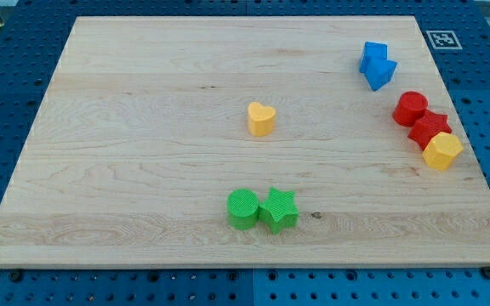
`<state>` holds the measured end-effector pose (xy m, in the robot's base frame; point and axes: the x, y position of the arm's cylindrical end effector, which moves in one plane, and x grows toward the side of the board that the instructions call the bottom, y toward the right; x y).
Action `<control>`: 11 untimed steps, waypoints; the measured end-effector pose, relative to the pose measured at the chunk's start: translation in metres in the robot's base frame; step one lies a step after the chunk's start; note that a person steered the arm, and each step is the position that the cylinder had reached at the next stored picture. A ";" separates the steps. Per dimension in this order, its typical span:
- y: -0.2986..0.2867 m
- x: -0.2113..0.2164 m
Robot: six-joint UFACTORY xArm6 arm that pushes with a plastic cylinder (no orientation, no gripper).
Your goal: Move the yellow hexagon left a bit
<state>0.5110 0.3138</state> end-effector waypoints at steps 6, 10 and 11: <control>-0.071 -0.024; -0.085 -0.006; -0.085 -0.006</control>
